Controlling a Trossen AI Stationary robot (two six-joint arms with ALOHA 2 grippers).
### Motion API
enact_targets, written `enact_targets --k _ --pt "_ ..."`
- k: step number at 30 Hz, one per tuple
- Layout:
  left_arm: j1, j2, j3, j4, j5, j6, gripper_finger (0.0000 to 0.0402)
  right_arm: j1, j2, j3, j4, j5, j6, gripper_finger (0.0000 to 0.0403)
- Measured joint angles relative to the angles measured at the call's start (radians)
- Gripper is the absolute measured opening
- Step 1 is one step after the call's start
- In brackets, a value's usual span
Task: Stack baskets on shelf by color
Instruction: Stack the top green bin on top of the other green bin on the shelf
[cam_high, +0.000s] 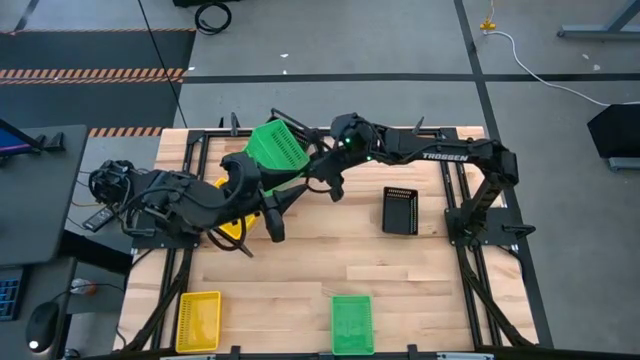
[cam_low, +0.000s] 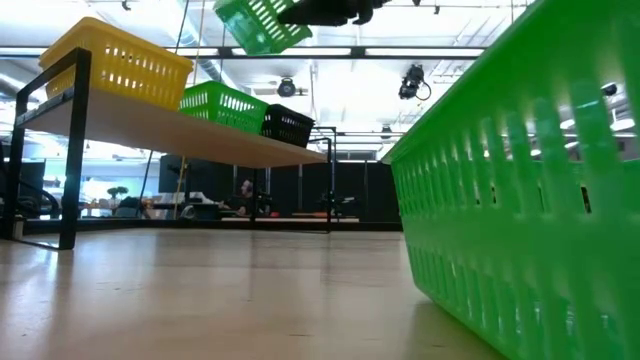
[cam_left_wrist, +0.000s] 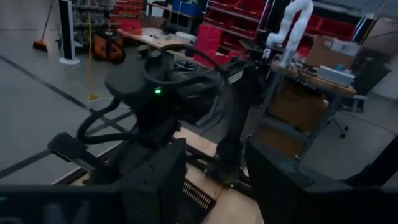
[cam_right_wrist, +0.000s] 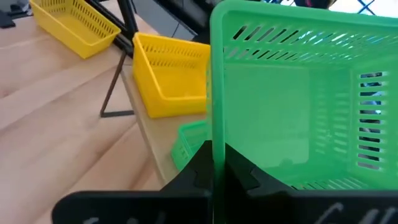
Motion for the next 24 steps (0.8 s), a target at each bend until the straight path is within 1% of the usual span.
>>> enact_targets --k 8,11,18,22,24 --pt "0.002 0.000 0.000 0.025 -0.005 -0.030 0.0172 -0.036 0.000 -0.060 0.075 -0.060 0.000 0.0012" --pt "0.002 0.000 0.000 0.048 -0.007 -0.024 0.0172 -0.043 0.000 -0.100 0.150 -0.085 0.001 0.0012" --pt "0.017 0.022 0.000 0.092 -0.007 -0.025 0.0172 -0.046 0.000 -0.163 0.297 -0.089 0.011 0.0012" --pt "0.026 0.029 0.000 0.095 0.003 -0.029 0.0172 -0.046 0.000 -0.185 0.351 -0.081 0.034 0.0013" --pt "0.029 0.029 0.000 0.097 0.004 -0.032 0.0172 -0.046 0.000 -0.191 0.350 -0.080 0.038 0.0016"
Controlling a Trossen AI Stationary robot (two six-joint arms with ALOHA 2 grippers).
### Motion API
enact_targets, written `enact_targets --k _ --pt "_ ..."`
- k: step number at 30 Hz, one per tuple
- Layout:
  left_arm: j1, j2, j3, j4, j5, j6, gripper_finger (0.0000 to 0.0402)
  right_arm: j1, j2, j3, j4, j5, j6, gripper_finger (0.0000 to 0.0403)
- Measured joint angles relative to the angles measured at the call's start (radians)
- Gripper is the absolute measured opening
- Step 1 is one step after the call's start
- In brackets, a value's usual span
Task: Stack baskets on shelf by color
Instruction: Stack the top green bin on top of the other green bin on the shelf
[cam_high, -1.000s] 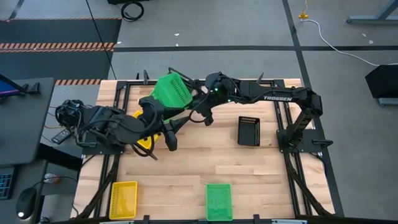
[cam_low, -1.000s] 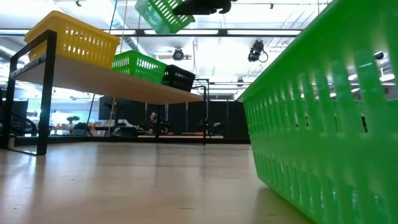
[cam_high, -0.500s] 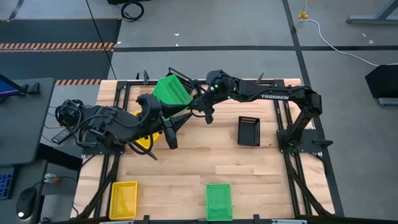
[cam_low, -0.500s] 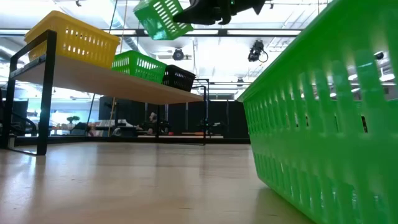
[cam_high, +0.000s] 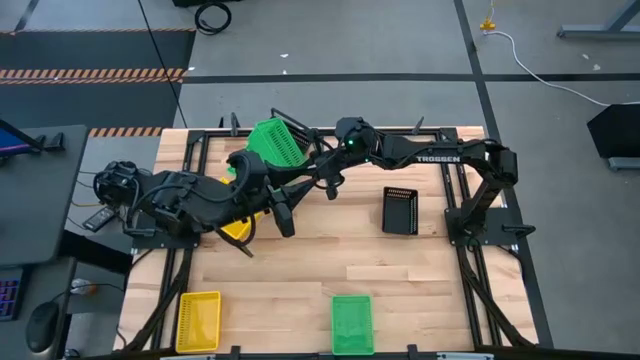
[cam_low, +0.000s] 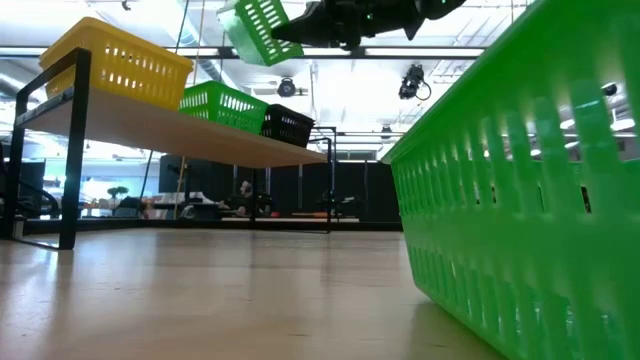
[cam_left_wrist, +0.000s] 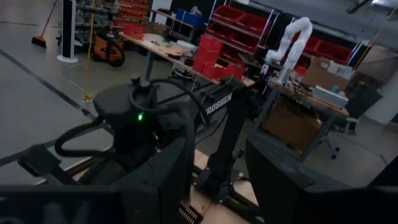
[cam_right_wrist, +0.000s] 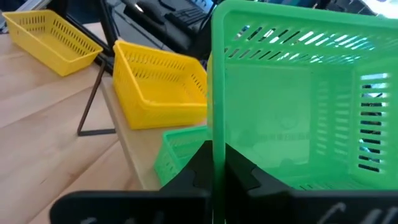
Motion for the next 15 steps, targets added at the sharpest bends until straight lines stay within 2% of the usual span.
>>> enact_targets --k 7,11,15 --pt "0.002 -0.001 0.000 0.020 0.000 0.006 0.0172 0.000 0.000 -0.024 0.015 0.001 0.000 0.0039" --pt "0.006 0.001 0.000 0.042 0.000 0.005 0.0172 0.002 0.000 -0.083 0.113 0.004 0.040 0.0054" --pt "0.011 0.006 0.000 0.101 -0.004 0.008 0.0172 0.011 0.000 -0.145 0.231 0.082 0.049 0.0077"
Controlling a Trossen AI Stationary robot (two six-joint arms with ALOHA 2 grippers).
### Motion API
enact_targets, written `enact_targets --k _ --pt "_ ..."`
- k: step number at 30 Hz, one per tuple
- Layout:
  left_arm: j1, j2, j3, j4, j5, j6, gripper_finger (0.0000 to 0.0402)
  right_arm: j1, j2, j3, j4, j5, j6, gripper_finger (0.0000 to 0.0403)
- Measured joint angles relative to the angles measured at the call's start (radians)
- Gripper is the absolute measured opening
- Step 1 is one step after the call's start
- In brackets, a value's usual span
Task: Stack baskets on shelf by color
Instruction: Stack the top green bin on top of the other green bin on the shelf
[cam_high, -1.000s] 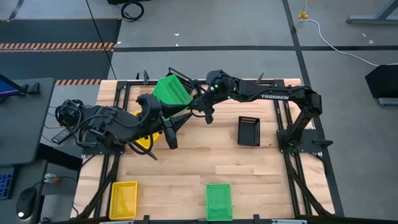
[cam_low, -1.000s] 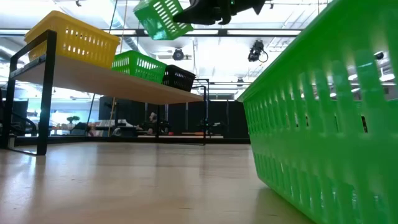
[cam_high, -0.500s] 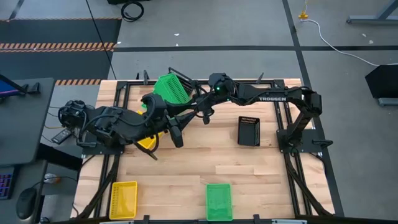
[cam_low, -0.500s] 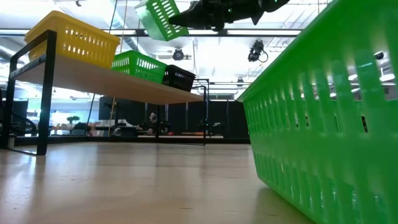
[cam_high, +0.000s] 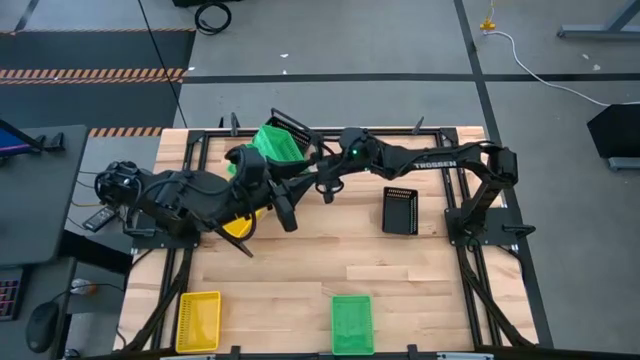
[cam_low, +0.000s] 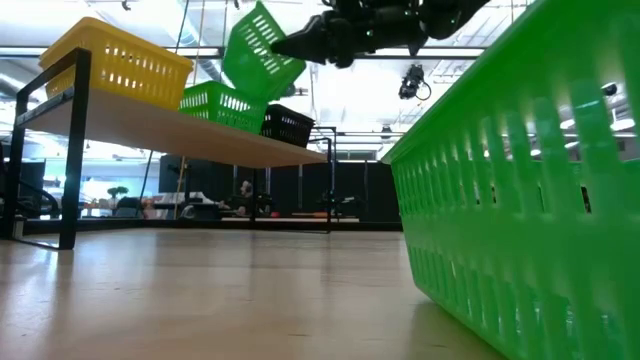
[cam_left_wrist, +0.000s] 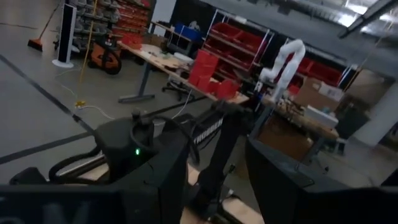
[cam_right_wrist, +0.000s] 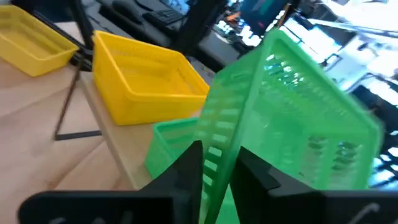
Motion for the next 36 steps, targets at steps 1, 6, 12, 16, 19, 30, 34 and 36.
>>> enact_targets --k 1,6,12,16,19,30,34,36 --pt "0.001 0.004 0.000 0.011 -0.002 0.000 0.0172 0.000 0.000 -0.007 0.012 0.010 0.000 0.0083" --pt "0.005 0.018 0.000 0.022 0.010 0.018 0.0172 0.000 0.000 -0.010 0.034 0.016 0.000 0.0116" --pt "0.006 0.024 0.000 0.022 0.021 0.023 0.0172 0.000 0.000 -0.010 0.061 0.029 0.039 0.0149" --pt "0.005 0.027 0.000 0.021 0.024 0.026 0.0172 0.000 0.000 -0.010 0.062 0.069 0.045 0.0163" --pt "0.005 0.026 0.000 0.021 0.024 0.026 0.0172 0.000 0.000 -0.010 0.077 0.119 0.044 0.0167" --pt "0.005 0.026 0.000 0.008 0.024 0.028 0.0172 0.015 -0.015 -0.010 0.130 0.240 0.053 0.0167" --pt "0.024 0.016 -0.001 -0.068 0.026 0.028 0.0172 0.054 -0.078 -0.009 0.136 0.341 0.120 0.0167" --pt "0.043 0.001 -0.001 -0.108 0.031 0.029 0.0172 0.069 -0.113 -0.008 0.107 0.431 0.199 0.0167"
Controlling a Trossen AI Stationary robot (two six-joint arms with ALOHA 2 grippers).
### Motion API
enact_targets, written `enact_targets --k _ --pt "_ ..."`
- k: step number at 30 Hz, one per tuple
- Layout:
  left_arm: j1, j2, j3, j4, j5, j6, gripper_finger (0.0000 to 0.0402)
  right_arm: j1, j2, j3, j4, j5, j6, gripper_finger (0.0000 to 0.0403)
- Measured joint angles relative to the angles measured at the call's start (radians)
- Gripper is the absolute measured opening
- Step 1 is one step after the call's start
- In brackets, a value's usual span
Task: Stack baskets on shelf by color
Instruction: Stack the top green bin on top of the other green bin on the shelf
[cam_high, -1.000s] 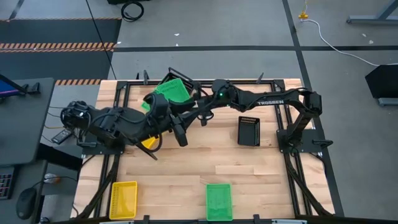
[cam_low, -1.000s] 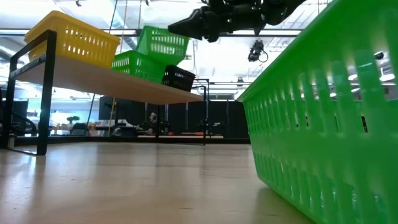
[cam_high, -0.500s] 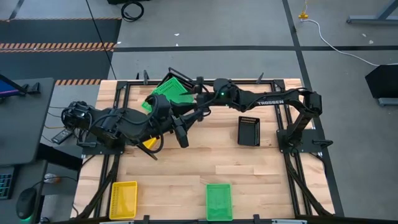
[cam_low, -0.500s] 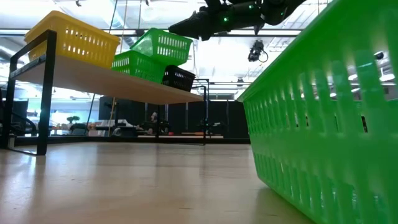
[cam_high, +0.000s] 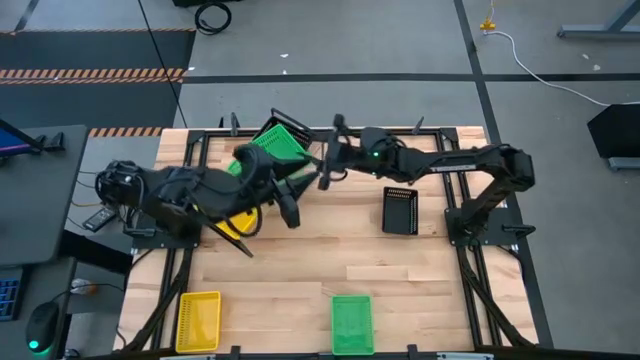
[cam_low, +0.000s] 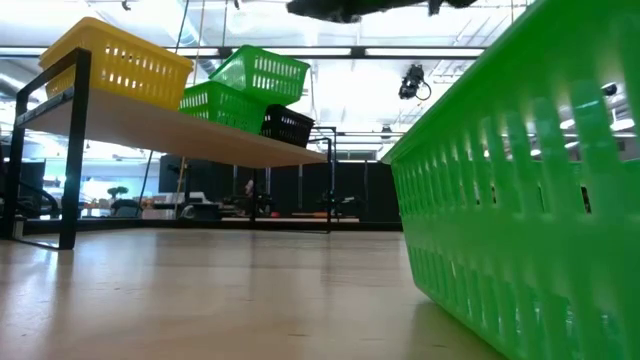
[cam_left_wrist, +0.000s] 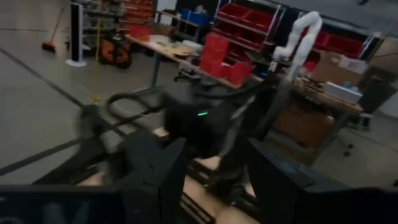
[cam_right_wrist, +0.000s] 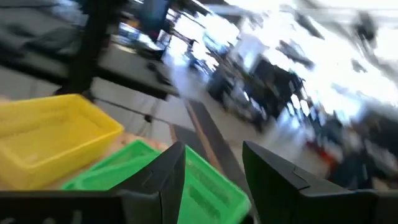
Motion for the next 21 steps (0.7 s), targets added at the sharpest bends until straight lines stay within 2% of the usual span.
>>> enact_targets --k 4,9,15,21 --pt "0.048 -0.037 0.000 -0.085 0.008 -0.003 0.0172 0.010 -0.066 0.000 -0.140 0.111 0.179 0.0167" --pt "0.125 -0.072 0.001 -0.265 0.045 -0.031 0.0172 -0.004 -0.132 0.000 -0.428 0.115 0.383 0.0167" --pt "0.245 -0.061 0.001 -0.513 0.299 -0.099 0.0172 -0.005 -0.211 0.000 -0.787 0.091 0.655 0.0165" --pt "0.335 -0.023 0.000 -0.566 0.483 0.018 0.0172 0.018 -0.266 0.000 -1.051 0.005 0.789 0.0165"
